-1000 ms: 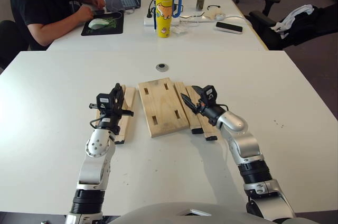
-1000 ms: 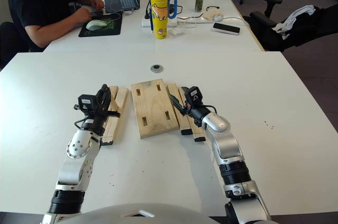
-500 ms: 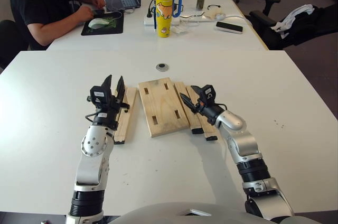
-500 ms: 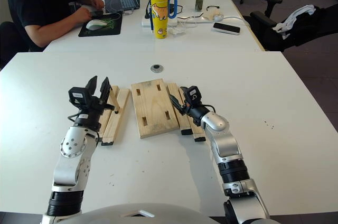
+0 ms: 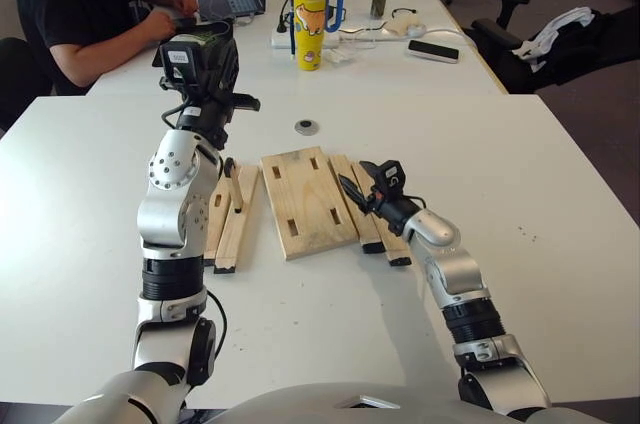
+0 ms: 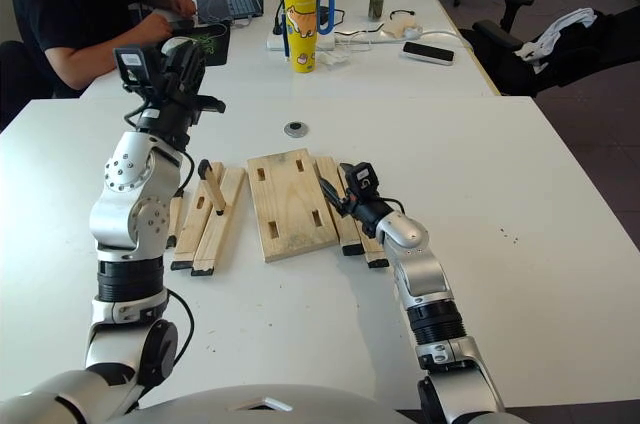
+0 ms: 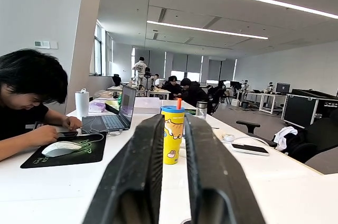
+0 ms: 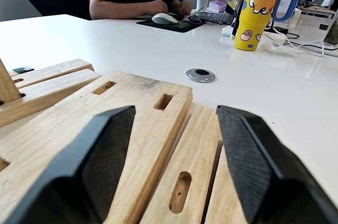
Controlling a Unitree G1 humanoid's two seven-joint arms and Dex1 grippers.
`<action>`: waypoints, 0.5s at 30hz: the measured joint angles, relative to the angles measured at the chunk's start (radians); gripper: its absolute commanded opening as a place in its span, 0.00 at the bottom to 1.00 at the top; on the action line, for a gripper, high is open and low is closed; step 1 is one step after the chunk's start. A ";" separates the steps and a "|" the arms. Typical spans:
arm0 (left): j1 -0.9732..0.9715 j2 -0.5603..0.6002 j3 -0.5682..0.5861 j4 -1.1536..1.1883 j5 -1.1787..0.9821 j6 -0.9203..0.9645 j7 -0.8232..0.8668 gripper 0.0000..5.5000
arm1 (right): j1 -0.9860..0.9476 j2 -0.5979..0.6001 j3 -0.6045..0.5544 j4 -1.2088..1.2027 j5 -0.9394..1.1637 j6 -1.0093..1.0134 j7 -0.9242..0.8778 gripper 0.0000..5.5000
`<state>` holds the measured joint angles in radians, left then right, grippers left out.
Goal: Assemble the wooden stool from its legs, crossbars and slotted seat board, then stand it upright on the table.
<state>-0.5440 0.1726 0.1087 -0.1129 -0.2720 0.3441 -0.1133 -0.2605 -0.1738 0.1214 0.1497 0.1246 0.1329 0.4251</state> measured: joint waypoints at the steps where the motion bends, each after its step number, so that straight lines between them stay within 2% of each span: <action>1: -0.001 0.000 0.001 0.018 0.000 0.009 -0.005 0.00 | 0.000 0.005 0.000 0.004 0.000 -0.001 -0.001 0.52; 15: 0.094 -0.013 0.043 -0.003 -0.043 0.093 -0.008 0.00 | -0.007 0.013 0.000 0.018 -0.002 -0.024 -0.032 0.52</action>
<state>-0.4504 0.1596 0.1514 -0.1156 -0.3147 0.4372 -0.1212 -0.2671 -0.1608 0.1213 0.1675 0.1231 0.1089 0.3932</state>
